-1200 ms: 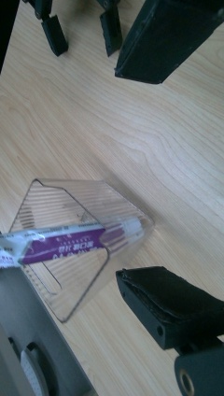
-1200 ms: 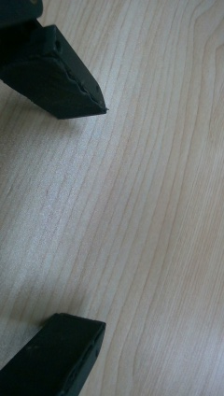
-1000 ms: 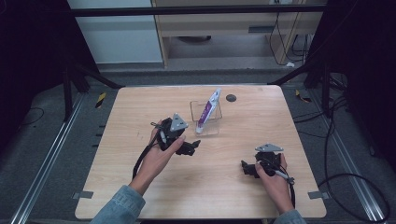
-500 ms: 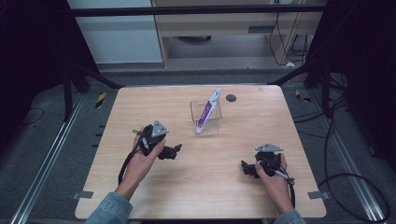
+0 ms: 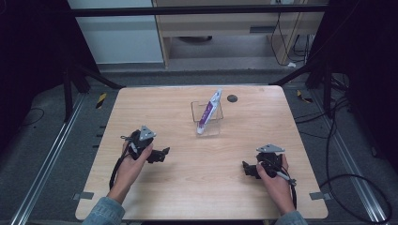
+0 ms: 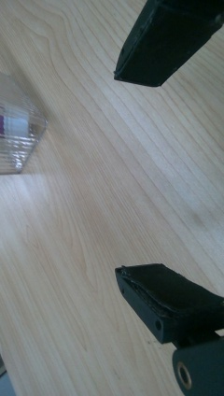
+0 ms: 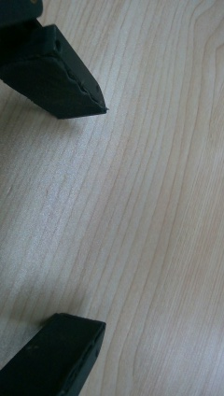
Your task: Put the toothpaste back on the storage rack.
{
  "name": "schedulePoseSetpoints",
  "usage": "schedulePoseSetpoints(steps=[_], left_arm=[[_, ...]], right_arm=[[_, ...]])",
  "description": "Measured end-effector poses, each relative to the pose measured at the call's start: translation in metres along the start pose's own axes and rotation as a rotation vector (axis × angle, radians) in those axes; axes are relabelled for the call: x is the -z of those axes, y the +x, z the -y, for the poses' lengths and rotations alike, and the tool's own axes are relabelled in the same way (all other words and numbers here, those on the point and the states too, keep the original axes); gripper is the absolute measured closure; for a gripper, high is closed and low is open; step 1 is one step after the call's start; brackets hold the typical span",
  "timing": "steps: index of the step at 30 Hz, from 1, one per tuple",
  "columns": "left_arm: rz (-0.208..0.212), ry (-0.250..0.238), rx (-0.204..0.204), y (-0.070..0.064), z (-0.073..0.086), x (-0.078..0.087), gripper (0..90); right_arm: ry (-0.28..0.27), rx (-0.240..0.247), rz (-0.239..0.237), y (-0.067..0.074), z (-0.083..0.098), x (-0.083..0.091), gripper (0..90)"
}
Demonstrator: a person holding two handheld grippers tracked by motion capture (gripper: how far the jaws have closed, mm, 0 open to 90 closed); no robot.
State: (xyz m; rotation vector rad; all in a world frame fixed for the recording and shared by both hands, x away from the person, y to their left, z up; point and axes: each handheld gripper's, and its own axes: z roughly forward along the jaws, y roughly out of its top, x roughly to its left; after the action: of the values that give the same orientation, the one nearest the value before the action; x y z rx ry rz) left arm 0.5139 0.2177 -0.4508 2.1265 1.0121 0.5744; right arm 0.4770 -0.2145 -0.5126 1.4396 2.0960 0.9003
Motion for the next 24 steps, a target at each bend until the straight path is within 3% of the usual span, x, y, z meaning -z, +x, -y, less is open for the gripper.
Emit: schedulePoseSetpoints(steps=[24], left_arm=[[-0.065,0.052,0.097,0.037,0.050,0.003,5.9]], right_arm=[[0.000,0.000,0.000,0.000,0.000,0.000,0.4]])
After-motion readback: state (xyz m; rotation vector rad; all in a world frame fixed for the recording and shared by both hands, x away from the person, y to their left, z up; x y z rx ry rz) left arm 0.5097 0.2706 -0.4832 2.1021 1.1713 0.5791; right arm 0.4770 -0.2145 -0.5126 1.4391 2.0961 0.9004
